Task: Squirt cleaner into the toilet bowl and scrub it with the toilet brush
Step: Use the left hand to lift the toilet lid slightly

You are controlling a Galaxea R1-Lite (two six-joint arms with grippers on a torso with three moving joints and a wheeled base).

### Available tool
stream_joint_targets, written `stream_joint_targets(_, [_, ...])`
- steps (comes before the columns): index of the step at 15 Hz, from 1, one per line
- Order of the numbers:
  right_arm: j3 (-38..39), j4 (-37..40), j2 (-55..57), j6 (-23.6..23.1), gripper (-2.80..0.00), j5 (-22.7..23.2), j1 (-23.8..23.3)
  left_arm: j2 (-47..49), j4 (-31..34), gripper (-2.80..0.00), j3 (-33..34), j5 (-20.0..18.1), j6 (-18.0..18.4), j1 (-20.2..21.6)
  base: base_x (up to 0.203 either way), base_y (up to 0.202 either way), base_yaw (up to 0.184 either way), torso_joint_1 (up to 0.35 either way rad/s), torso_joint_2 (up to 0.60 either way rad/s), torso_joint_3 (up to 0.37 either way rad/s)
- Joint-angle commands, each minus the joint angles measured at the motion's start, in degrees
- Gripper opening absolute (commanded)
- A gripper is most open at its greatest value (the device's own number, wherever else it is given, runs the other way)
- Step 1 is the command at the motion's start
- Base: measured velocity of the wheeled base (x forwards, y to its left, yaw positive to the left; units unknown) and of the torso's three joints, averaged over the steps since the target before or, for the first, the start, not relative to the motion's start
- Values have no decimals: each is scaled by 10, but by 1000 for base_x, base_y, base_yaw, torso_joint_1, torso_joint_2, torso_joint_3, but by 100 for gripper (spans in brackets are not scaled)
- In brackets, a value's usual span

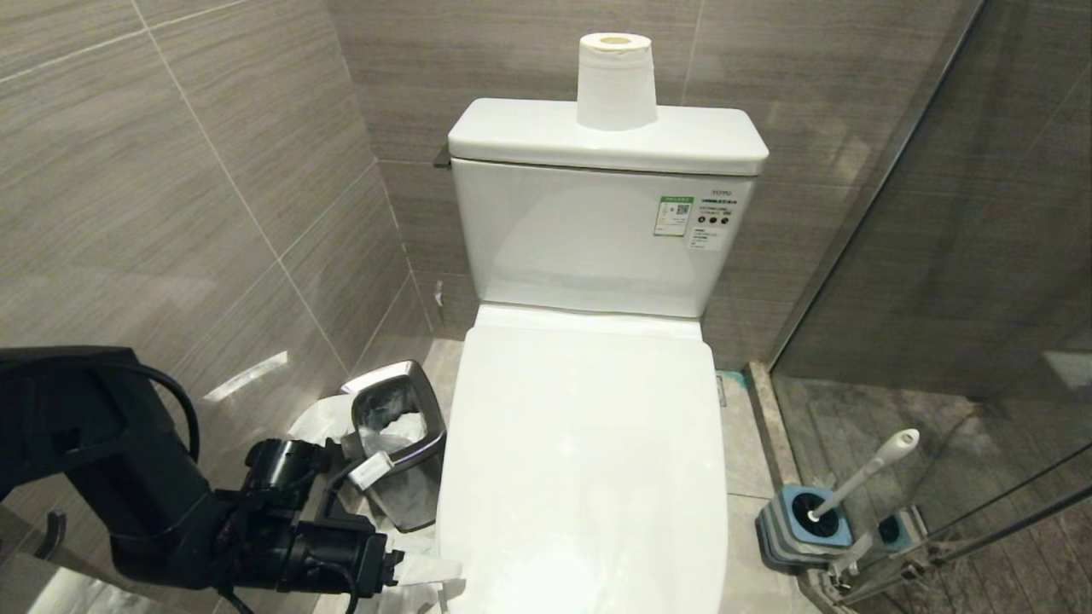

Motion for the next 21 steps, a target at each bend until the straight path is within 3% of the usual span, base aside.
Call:
stream_joint_targets(1, [0, 0, 1, 0, -280, 0, 0, 2, 6, 0, -9, 0, 1, 0, 0, 0, 0, 0, 0, 0])
stream_joint_targets(21, [0, 0, 1, 0, -280, 0, 1, -18, 14, 0, -1, -14, 2, -12, 0, 0, 0, 0, 0, 0])
